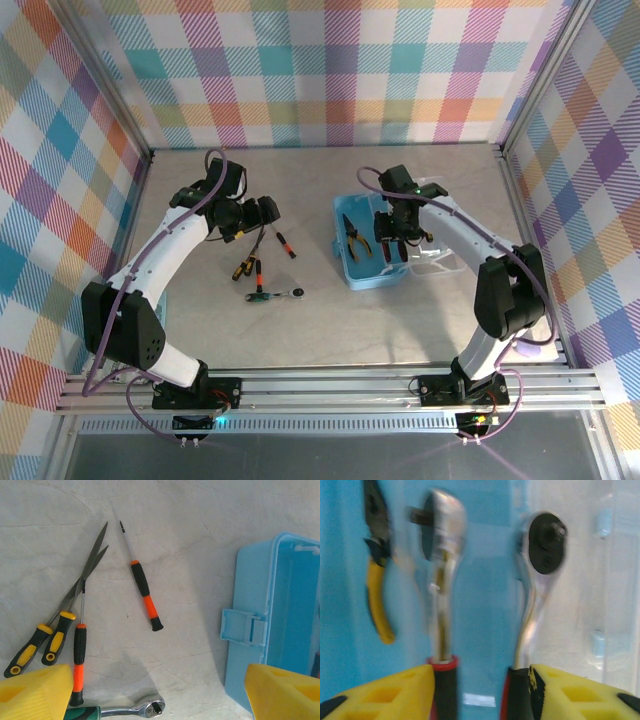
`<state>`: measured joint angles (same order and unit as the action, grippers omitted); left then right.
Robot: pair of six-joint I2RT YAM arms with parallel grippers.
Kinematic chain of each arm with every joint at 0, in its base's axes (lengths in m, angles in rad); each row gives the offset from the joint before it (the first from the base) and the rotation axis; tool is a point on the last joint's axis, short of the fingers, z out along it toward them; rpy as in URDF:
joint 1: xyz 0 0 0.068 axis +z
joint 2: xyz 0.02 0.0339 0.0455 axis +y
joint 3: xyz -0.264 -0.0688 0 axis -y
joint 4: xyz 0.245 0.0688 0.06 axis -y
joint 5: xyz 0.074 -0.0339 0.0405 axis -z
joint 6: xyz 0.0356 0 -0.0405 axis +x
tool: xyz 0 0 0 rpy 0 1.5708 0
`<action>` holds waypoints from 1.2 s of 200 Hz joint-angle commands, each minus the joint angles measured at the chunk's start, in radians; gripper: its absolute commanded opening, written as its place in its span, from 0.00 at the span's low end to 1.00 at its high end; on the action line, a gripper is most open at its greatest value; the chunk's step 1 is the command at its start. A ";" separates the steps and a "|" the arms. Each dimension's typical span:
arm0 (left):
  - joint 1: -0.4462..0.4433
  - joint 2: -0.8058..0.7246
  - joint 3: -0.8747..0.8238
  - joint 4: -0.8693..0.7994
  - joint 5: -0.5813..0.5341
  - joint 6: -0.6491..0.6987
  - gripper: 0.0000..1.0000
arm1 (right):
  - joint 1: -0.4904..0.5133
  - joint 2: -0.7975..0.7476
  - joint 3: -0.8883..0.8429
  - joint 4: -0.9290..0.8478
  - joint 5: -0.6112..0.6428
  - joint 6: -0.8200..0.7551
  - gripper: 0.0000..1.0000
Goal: Pack the tool kit
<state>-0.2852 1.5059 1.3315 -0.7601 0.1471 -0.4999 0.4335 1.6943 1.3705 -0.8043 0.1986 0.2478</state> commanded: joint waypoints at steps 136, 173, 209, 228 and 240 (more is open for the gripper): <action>0.000 0.054 -0.187 -0.072 -0.221 0.055 0.72 | 0.085 -0.200 0.027 0.004 -0.279 -0.113 0.99; 0.003 0.146 -0.180 -0.085 -0.302 0.054 0.52 | 0.087 -0.195 0.019 0.010 -0.285 -0.107 0.99; 0.023 0.221 -0.184 -0.068 -0.337 0.056 0.39 | 0.087 -0.191 0.018 0.006 -0.281 -0.110 0.99; 0.030 0.250 -0.178 -0.064 -0.339 0.064 0.38 | 0.087 -0.182 0.021 0.005 -0.280 -0.110 0.99; 0.031 0.270 -0.170 -0.063 -0.334 0.073 0.38 | 0.087 -0.179 0.024 0.005 -0.280 -0.110 0.99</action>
<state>-0.2687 1.7439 1.1561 -0.8101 -0.1604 -0.4473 0.5167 1.4967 1.4017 -0.8028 -0.0654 0.1478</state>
